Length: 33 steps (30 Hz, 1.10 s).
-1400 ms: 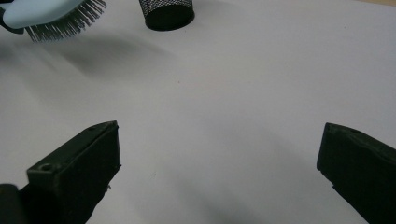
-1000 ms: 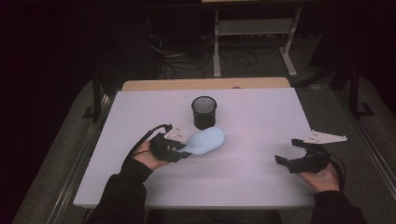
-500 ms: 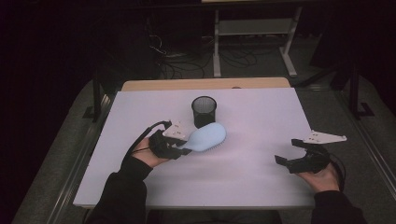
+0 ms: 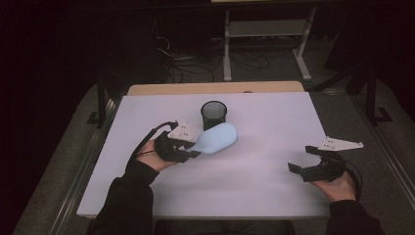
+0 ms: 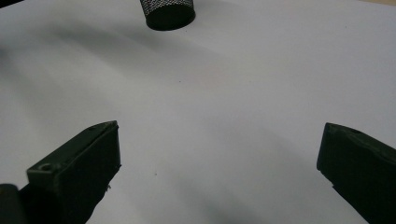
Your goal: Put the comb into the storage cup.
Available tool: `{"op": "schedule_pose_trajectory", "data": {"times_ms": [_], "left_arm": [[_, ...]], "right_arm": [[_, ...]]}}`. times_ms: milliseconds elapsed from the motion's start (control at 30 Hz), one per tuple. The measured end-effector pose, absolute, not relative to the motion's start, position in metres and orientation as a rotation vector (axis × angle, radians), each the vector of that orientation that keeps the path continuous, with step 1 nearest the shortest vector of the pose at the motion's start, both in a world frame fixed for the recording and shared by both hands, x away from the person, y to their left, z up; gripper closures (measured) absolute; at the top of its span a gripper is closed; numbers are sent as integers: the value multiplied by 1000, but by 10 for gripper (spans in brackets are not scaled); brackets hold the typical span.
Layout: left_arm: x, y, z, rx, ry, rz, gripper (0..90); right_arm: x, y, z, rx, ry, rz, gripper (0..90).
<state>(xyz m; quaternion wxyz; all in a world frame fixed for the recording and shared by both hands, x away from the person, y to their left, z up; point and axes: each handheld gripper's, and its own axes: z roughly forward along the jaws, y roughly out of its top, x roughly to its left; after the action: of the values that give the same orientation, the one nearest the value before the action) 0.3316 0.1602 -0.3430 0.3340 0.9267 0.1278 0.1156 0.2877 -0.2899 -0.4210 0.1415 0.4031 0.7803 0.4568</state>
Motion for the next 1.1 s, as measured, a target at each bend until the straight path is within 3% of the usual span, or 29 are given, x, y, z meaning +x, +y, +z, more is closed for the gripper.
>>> {"op": "schedule_pose_trajectory", "data": {"times_ms": [1100], "left_arm": [[335,151,-319,2356,303,359,700]], "right_arm": [[286,-281,-397,1109,2238,1395,0]]}}
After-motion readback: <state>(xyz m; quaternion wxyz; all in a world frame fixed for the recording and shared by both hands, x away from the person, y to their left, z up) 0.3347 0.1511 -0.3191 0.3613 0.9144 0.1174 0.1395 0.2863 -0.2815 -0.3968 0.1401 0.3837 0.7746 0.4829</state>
